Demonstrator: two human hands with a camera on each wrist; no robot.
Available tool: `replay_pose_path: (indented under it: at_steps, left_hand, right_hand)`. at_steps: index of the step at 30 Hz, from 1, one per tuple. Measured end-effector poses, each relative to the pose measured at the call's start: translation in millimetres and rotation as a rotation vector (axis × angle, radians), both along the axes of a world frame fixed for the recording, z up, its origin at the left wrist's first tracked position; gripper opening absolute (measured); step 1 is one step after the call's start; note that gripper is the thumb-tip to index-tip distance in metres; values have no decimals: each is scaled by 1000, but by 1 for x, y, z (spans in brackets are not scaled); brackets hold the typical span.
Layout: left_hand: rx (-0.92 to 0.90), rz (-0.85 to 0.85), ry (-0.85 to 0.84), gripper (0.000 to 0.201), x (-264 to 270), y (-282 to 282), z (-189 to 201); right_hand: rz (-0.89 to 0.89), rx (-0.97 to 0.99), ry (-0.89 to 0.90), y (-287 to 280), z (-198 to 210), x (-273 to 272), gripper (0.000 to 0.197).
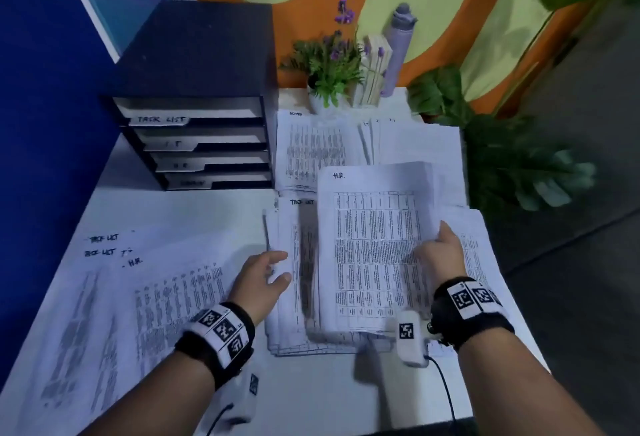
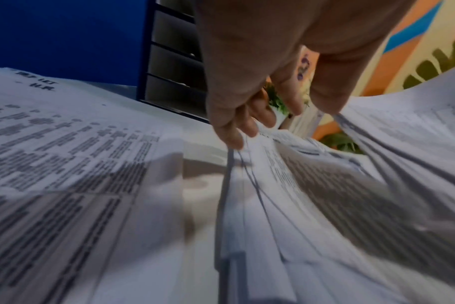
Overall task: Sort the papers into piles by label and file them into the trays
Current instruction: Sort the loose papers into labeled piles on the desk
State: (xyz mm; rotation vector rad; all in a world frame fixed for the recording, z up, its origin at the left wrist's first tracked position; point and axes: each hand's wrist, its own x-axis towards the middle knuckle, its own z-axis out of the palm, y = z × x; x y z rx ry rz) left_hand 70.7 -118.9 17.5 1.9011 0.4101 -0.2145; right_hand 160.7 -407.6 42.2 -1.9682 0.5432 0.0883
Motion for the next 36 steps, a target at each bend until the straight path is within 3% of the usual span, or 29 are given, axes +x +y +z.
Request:
replay_pose_path:
  at_steps: [3,5,10,12,14,17,21,29,33,36]
  left_hand:
    - [103,-127,37,31,2,-21,-17]
    - [272,-214,59,38,3,-34,-27]
    - [531,-318,160,48,3,-56,-38]
    - [582,-339,182,50,4,-60,-42]
    - [598,-322,182,50,4,-60,-44]
    - [599,-249,106,47,3,-54,-42]
    - [579,-65,66,45,-3,-23,-38]
    - [598,424,325,57,-51,85,-50]
    - [596,537,434,58,-86,135,-58]
    - [610,523,485,67,-104,154,-62]
  right_hand:
    - [-93,-87,23,-55,-9,9,37]
    - [-116,-149,52,-82,-12,14,40]
    - [-84,-293,127,-119,-6,17,31]
    - [-55,-401,173,-118,-8,20,42]
    - [-20,-592,188,-110,-11,22,64]
    - [104,-723,105,-83,-15,19,76]
    - [375,-517,-45,-25,-24,8,57]
    - [838,-132,17,124,-26,-46,21]
    - [965,-111,40,181,-34,-72,28]
    - [1045,-226,54,208,-32,-85,30]
